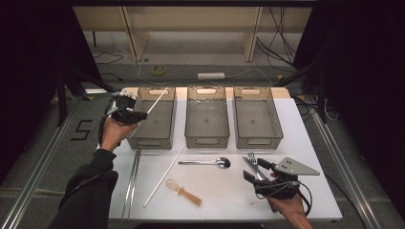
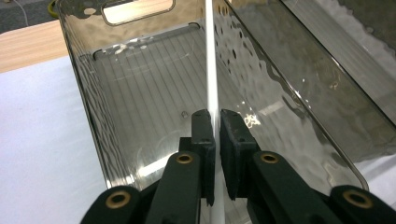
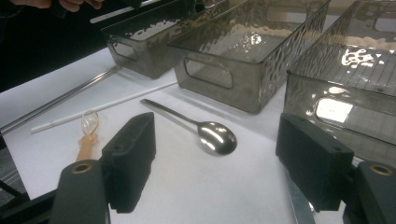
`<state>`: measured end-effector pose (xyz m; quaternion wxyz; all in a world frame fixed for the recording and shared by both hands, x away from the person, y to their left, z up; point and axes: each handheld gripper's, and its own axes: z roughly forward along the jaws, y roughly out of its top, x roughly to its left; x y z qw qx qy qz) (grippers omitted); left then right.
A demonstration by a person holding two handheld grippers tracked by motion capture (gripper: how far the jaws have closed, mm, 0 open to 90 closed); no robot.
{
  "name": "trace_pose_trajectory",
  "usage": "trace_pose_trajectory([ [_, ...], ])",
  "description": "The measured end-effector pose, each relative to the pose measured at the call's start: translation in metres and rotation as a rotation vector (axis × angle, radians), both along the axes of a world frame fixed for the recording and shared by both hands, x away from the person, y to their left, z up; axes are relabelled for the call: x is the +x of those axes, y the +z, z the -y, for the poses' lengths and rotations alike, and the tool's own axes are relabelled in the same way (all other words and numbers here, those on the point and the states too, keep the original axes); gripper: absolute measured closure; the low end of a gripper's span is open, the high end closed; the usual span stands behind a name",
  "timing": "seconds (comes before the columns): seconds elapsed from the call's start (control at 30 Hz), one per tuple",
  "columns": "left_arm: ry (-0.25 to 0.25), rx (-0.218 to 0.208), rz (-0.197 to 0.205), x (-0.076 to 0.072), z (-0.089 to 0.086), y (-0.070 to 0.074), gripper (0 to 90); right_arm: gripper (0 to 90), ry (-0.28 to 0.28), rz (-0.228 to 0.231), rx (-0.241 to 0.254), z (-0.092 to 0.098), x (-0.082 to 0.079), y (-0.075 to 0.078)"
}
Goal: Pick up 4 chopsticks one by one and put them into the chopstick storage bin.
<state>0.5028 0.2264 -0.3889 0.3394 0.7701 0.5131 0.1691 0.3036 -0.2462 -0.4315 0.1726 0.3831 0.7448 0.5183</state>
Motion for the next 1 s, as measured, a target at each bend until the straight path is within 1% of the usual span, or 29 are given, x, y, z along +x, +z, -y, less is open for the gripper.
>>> trace_pose_trajectory([
  [0.17,0.012,-0.005,-0.002,0.007,-0.001,-0.003,84.3,29.7,0.001,0.0,-0.001,0.0,0.0,0.0],
  [0.2,0.009,0.001,0.001,0.008,-0.001,-0.004,84.3,29.7,0.001,0.0,-0.001,0.0,0.0,0.0],
  [0.4,0.018,0.001,0.007,0.012,0.001,-0.008,84.3,29.7,0.002,-0.001,0.0,0.0,0.0,0.0],
  [0.63,0.023,0.017,0.002,0.018,0.002,-0.012,84.2,29.7,0.003,-0.002,0.0,0.0,0.0,0.0],
  [0.8,0.026,0.013,0.005,0.02,0.001,-0.016,84.2,29.7,0.004,-0.003,0.002,0.0,0.0,0.0],
  [0.93,0.029,0.022,-0.006,0.023,0.001,-0.02,84.1,29.7,0.004,-0.005,0.004,0.001,0.001,-0.001],
  [1.0,0.04,0.017,-0.009,0.025,0.001,-0.023,84.0,29.7,0.005,-0.004,0.005,0.001,0.001,-0.001],
])
